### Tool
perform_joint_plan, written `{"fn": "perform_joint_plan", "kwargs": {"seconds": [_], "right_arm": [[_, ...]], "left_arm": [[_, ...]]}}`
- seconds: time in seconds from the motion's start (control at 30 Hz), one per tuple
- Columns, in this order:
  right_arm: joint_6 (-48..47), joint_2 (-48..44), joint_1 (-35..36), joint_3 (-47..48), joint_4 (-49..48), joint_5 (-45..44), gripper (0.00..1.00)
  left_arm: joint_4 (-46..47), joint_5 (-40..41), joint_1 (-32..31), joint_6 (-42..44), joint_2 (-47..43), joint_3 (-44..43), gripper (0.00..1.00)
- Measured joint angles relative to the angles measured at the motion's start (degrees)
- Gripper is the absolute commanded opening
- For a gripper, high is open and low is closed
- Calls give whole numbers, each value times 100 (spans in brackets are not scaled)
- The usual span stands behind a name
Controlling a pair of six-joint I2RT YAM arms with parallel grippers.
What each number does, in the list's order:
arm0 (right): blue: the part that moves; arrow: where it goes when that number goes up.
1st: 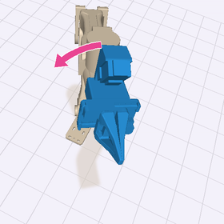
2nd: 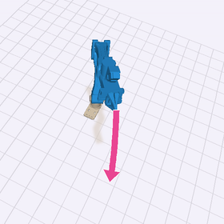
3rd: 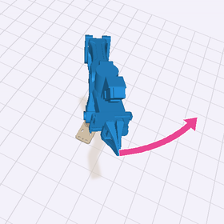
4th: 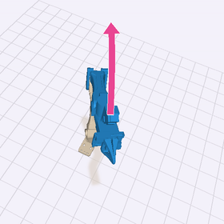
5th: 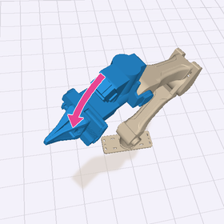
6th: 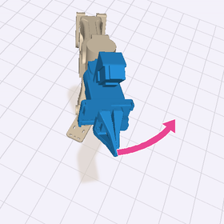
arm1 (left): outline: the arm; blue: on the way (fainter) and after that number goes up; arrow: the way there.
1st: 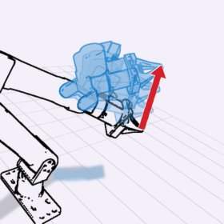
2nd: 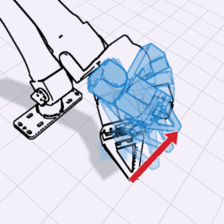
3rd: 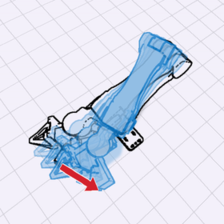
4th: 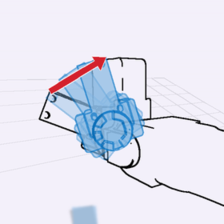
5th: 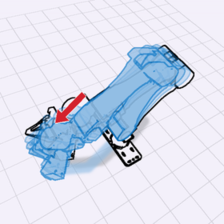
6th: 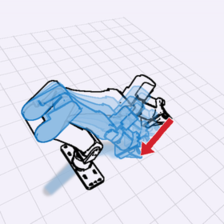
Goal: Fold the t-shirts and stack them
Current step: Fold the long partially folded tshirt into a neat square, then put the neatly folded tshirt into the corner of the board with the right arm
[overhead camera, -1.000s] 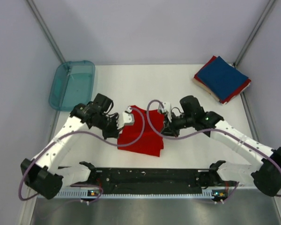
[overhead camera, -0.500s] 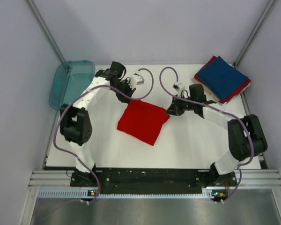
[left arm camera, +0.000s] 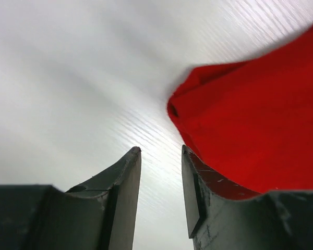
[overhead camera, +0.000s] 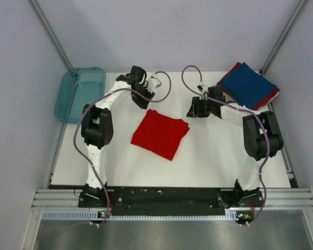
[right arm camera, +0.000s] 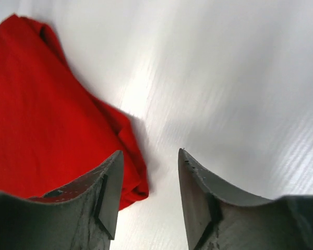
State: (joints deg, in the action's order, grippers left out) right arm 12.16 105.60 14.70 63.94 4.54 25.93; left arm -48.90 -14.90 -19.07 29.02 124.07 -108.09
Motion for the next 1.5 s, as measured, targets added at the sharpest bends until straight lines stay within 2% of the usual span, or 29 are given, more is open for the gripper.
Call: {"fn": "perform_joint_plan", "kwargs": {"seconds": [0.07, 0.17, 0.33, 0.47, 0.63, 0.73, 1.03, 1.1, 1.13, 1.17, 1.3, 1.43, 1.5], "right_arm": [[162, -13, -22, 184, 195, -216, 59], [507, -192, -4, 144, 391, -420, 63], [1237, -706, 142, -660, 463, -356, 73], [1882, -745, 227, -1189, 208, -33, 73], [2498, -350, 332, -1082, -485, 352, 71], [2868, 11, 413, -935, -1005, 634, 66], [3781, 721, 431, -857, -2146, 1176, 34], [3915, 866, 431, -817, -2284, 1279, 19], [3974, 929, 433, -798, -2326, 1305, 5], [4050, 999, 433, -791, -2404, 1335, 0], [4251, 1150, 431, -791, -2651, 1473, 0], [4096, 1134, 433, -754, -2583, 1412, 0], [3840, 1047, 442, -715, -2319, 1261, 0]], "left_arm": [[142, 199, 20, -111, -17, -46, 43], [398, 323, 46, -297, -219, 170, 42], [704, -103, 70, -544, -1377, 1749, 40], [741, -339, 42, -621, -1864, 2608, 37], [776, -398, 26, -629, -1755, 3241, 34], [782, -407, 26, -634, -1480, 3272, 33], [789, -461, 59, -645, -1353, 3224, 31], [789, -463, 66, -645, -1353, 3224, 31], [789, -461, 72, -645, -1353, 3224, 31], [789, -461, 72, -645, -1353, 3224, 31], [785, -483, 98, -638, -1353, 3222, 33], [774, -584, 258, -605, -1353, 3202, 47], [800, -581, 398, -584, -1384, 3195, 50]]}}
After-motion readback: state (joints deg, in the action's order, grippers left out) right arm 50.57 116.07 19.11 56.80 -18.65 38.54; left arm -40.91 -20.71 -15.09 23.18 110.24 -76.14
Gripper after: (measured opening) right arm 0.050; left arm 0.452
